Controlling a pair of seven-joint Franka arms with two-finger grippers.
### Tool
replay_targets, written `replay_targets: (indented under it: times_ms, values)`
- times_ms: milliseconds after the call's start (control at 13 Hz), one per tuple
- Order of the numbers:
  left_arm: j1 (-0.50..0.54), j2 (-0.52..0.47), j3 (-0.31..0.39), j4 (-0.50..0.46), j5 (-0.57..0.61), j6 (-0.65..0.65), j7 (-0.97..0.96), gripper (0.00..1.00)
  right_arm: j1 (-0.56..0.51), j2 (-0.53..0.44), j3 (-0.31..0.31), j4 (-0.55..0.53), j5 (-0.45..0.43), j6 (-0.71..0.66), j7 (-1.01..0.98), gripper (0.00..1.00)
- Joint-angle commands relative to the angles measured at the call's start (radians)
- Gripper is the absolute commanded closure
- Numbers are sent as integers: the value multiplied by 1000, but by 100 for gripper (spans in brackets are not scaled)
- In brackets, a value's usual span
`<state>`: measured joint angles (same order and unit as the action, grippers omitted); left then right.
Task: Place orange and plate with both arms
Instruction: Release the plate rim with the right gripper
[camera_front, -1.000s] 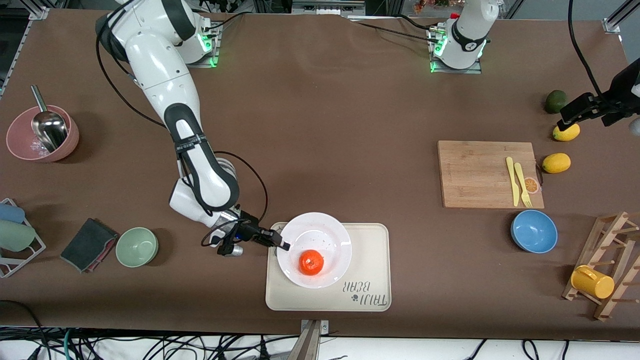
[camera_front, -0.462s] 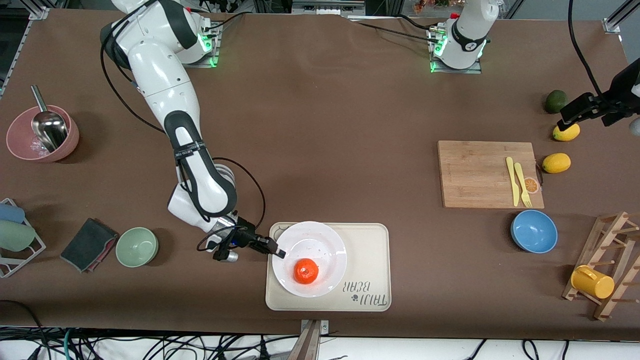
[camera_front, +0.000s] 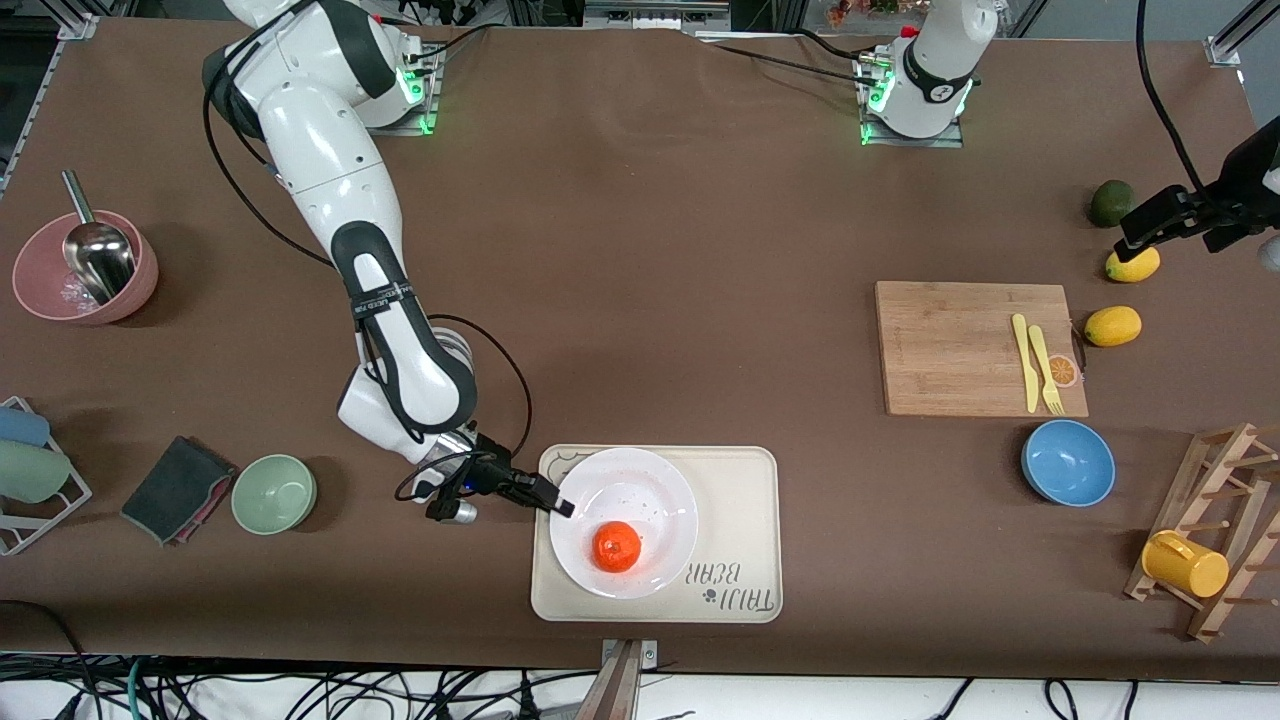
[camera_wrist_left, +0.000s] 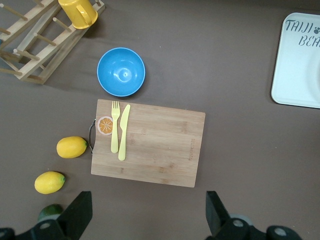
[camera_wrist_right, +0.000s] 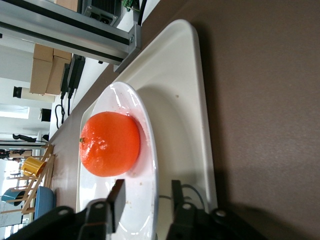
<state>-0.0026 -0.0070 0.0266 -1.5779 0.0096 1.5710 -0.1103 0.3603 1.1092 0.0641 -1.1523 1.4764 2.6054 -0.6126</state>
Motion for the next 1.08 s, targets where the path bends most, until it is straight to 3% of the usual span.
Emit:
replay_targets:
  times_ms: [0,231,615,769,846,1000]
  values:
    - [3,9,-5,27,-8,-20,9,0,6,1,6,31,2,16,-4,0]
    - [3,9,-8,27,-8,-20,9,0,8,-49,6,16,-28,15,-1,0]
    - [-2,9,-8,27,-8,-20,8,0,6,-198,6,-154,-80,4,-1,0]
    - [0,9,-5,27,-8,-19,9,0,6,-212,6,-178,-90,4,-2,0]
    - [0,9,-7,27,-8,-20,8,0,8,-215,6,-178,-116,4,-1,0]
    - [0,9,-7,27,-8,-19,9,0,0,-265,2,-245,-252,-20,10,0]
